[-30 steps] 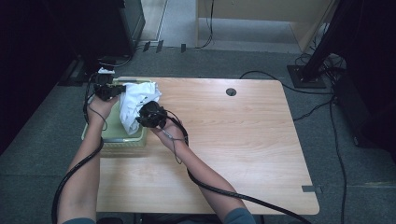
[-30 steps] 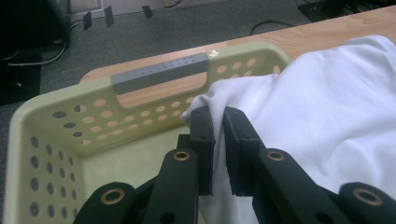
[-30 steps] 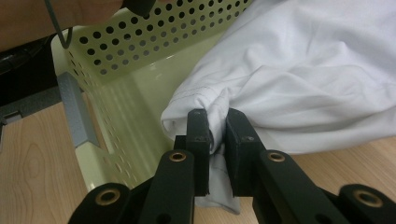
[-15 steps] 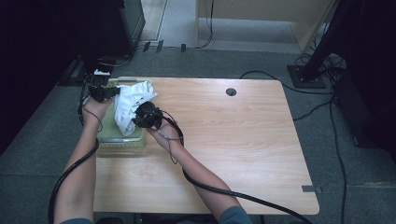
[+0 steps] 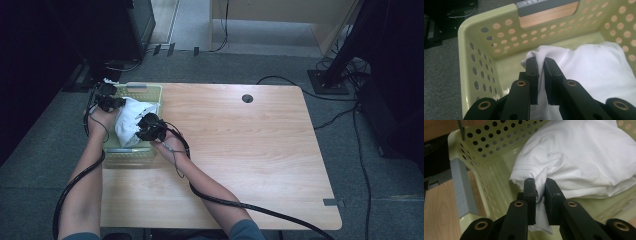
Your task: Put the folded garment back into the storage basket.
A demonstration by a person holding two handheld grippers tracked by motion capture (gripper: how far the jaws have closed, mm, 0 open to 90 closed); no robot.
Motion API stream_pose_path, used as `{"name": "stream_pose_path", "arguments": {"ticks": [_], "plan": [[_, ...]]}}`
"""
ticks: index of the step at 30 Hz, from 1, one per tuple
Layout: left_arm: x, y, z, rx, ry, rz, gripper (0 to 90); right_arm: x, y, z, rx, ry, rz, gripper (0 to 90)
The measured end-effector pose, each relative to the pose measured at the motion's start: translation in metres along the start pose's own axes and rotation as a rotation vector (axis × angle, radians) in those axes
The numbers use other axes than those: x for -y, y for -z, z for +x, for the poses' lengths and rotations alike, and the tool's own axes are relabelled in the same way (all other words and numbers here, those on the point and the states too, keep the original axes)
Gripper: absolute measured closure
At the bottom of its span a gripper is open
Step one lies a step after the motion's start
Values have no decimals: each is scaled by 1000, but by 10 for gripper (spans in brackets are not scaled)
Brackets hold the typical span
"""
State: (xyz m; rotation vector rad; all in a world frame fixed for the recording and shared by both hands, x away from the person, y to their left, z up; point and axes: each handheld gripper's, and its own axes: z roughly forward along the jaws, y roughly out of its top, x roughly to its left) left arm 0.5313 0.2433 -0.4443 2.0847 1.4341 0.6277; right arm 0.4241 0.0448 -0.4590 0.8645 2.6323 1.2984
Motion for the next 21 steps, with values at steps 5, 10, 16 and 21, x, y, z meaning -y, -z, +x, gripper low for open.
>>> {"name": "stream_pose_path", "arguments": {"ticks": [5, 10, 16, 21], "plan": [[-2, -1, -2, -18, -14, 9, 846, -1, -4, 3, 1, 21, 18, 814], [0, -3, -3, -21, -15, -10, 755, -3, -3, 7, 18, 75, 22, 646], [1, -2, -3, -1, -7, -15, 641, -7, 4, 8, 24, 107, -6, 564], [2, -2, -2, 18, 9, -19, 590, -5, 5, 6, 6, 108, -25, 546]]}}
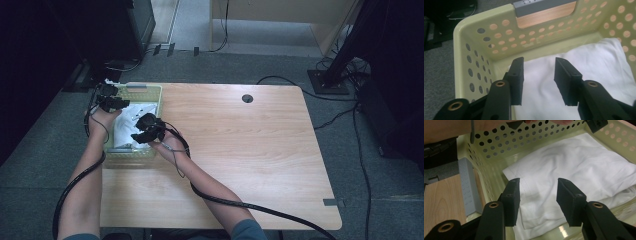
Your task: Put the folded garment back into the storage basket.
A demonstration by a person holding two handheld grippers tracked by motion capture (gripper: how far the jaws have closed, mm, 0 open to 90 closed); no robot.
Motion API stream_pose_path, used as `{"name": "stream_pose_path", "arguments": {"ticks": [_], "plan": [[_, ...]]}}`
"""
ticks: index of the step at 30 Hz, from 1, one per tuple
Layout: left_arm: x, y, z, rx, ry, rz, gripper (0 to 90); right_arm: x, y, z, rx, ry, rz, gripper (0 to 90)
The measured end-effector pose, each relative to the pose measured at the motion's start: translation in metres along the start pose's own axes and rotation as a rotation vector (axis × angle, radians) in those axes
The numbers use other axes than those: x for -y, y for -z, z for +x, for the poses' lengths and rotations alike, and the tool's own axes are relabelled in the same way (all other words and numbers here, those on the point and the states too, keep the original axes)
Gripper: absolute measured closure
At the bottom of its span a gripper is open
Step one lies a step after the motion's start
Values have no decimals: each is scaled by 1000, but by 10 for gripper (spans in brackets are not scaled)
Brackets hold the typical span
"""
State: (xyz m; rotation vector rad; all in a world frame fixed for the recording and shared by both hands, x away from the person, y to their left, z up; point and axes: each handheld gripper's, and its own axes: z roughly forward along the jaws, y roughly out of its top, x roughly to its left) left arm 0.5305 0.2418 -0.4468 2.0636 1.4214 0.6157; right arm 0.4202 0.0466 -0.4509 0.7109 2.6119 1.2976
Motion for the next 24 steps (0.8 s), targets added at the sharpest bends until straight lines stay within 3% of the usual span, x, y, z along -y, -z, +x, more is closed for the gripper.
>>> {"name": "stream_pose_path", "arguments": {"ticks": [3, 11, 14, 16, 24], "plan": [[1, 0, 1, 13, 10, -6, 528, -2, 0, -2, -12, 8, 6, 513], [2, 1, 1, 47, 45, -10, 516, 1, 3, -5, -39, 3, 1, 502], [3, 1, 2, 54, 59, -14, 419, 2, 4, -6, -38, 10, -4, 476], [3, 2, 1, 70, 81, -27, 416, 1, 5, -6, -37, 22, -4, 442], [3, 0, -7, 78, 56, -26, 302, 1, 12, -13, -27, 27, -2, 339]]}}
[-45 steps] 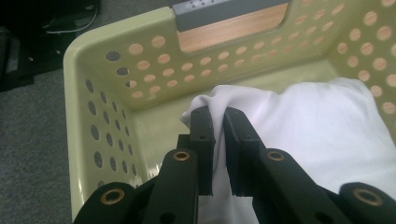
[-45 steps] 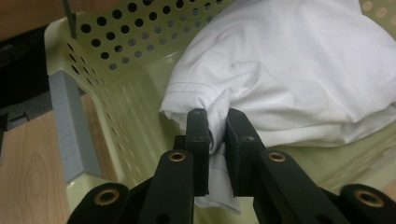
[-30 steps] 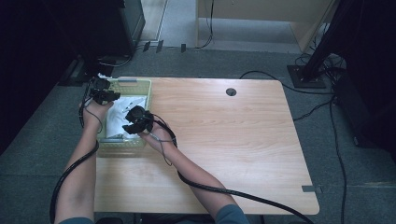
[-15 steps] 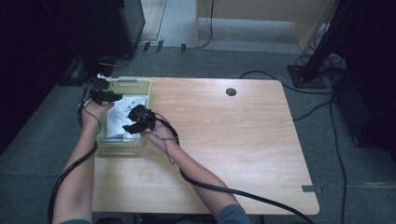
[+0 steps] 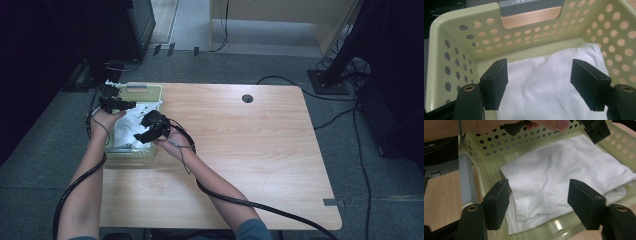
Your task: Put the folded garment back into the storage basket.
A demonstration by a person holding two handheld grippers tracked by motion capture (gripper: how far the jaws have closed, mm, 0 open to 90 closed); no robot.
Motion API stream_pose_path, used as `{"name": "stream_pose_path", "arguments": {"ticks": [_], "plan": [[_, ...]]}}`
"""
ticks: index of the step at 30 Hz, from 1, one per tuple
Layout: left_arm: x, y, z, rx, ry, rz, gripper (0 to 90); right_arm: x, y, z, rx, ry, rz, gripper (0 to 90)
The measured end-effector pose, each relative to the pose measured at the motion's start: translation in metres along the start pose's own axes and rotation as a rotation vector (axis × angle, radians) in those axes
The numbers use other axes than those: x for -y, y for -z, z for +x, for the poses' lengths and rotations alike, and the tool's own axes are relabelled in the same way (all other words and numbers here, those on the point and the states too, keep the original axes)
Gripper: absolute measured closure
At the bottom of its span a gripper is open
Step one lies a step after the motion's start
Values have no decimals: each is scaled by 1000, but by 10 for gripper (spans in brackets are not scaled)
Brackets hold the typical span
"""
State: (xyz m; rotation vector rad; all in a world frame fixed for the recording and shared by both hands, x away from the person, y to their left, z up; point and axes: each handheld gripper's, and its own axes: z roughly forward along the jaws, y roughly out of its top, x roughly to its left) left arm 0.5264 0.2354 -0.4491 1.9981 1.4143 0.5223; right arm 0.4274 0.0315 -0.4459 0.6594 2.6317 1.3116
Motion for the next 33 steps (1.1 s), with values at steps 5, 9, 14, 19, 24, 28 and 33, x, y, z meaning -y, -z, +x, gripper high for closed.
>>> {"name": "stream_pose_path", "arguments": {"ticks": [5, 9, 14, 19, 24, 28, 33], "plan": [[-1, -3, -5, 0, -17, 19, 270, 3, 3, -5, -10, -23, -9, 268], [-1, -4, -8, 6, -17, 23, 218, 5, 6, -8, -5, -35, -14, 221], [-1, -3, -13, 13, -28, 23, 218, 7, 10, -13, -37, -79, -31, 200], [-1, 1, -16, 20, -49, 18, 218, 11, 13, -15, -43, -94, -54, 200], [0, 8, -18, 27, -57, 1, 218, 11, 17, -12, -49, -79, -39, 200], [2, 13, -19, 27, -58, -3, 218, 13, 20, -11, -51, -65, -32, 200], [6, 20, -20, 39, -52, -17, 218, 17, 25, -12, -57, -57, -34, 198]]}}
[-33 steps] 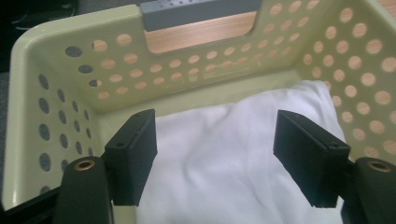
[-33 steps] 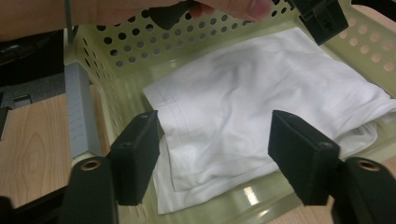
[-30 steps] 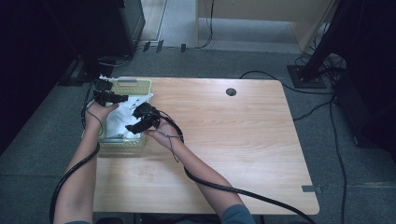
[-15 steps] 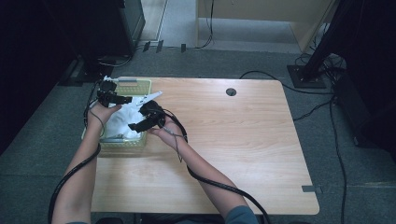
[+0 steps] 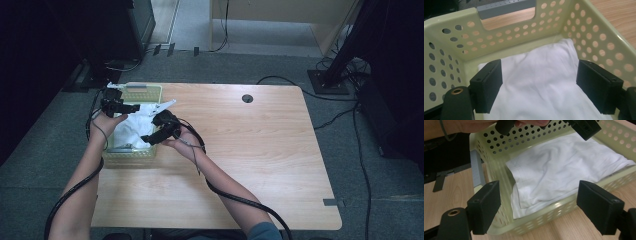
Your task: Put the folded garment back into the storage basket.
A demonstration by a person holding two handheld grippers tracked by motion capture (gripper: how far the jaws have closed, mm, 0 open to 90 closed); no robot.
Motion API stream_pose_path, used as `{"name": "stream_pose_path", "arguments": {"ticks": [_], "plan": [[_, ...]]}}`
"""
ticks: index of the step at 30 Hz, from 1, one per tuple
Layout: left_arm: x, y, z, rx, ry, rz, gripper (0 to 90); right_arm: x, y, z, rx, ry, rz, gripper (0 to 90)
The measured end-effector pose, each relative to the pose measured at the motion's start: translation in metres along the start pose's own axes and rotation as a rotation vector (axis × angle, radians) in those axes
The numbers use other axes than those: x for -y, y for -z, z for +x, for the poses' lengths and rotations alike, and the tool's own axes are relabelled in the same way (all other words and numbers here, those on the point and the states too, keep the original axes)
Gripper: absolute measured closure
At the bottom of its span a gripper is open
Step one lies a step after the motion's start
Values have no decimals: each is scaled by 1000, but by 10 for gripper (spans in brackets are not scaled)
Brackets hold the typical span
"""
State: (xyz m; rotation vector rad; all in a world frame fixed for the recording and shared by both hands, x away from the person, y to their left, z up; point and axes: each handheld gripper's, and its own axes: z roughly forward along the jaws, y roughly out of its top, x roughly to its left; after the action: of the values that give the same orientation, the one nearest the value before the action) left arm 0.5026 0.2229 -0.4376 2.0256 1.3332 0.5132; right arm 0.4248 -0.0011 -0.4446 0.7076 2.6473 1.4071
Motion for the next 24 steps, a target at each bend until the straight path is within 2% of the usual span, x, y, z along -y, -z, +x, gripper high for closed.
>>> {"name": "stream_pose_path", "arguments": {"ticks": [4, 12, 16, 18, 20, 24], "plan": [[1, 3, -4, 6, -3, 1, 218, 3, 4, -1, -7, 4, 7, 194], [0, 8, -14, 5, -15, -8, 198, 8, 12, -3, 7, 17, 5, 193], [0, 8, -18, 7, 0, -14, 198, 11, 16, -5, 9, 16, 4, 193], [1, 7, -20, -9, 16, -14, 198, 13, 17, -7, -10, 5, -4, 193], [2, 6, -22, -8, 22, -13, 198, 15, 19, -8, -19, -14, -12, 193], [4, 6, -26, 0, 17, -12, 198, 18, 23, -10, -12, -10, -4, 193]]}}
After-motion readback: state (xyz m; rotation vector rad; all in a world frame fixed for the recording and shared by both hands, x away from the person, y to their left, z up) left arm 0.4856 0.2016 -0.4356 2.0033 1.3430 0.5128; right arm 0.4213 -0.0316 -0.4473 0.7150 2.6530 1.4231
